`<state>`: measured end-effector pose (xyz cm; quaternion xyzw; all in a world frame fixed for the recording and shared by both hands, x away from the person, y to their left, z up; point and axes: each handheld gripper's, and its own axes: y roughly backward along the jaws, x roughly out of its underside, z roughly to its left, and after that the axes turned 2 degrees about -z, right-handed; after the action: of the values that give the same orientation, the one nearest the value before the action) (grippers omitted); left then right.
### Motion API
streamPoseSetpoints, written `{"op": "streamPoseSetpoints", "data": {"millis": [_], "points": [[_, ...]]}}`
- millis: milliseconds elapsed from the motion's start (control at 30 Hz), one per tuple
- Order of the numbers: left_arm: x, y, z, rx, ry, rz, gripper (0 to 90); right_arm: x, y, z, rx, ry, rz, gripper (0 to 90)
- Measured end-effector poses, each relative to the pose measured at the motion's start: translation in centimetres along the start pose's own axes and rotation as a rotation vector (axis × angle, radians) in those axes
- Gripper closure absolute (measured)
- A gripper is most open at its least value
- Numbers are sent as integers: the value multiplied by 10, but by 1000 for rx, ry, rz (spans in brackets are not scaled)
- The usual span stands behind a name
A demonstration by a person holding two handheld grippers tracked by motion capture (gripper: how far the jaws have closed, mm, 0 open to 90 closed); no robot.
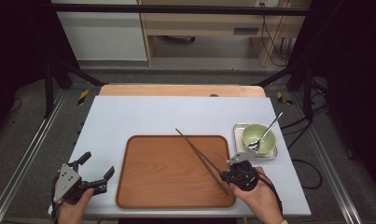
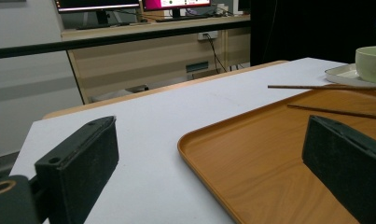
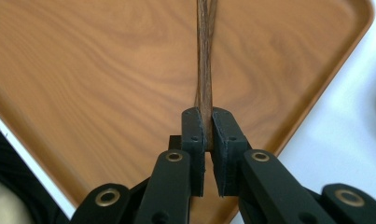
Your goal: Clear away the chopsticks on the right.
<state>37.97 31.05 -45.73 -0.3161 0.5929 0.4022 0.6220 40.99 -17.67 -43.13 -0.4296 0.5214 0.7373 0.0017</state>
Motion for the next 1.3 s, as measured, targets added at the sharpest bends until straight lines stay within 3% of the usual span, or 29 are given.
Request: {"op": "streamPoseSetpoints", "data": {"millis": [400,867,1133,1267,1300], "points": [[0,-1,-1,8,-2,2,37,16,-3,15,-4,-31,60,843],[-1,-1,-3,14,2,-3,37,18,-11,18,-10,-49,90,835],[-1,-1,-3,15,-3,1,37,20,-13,19,-13,-41,79,785],[-1,-1,-3,15,-3,-2,37,19,-10,19,-2,-54,55,744],[-2,-1,-3,16,-4,-1,37,18,-9,16,-8,-34,24,709]]}}
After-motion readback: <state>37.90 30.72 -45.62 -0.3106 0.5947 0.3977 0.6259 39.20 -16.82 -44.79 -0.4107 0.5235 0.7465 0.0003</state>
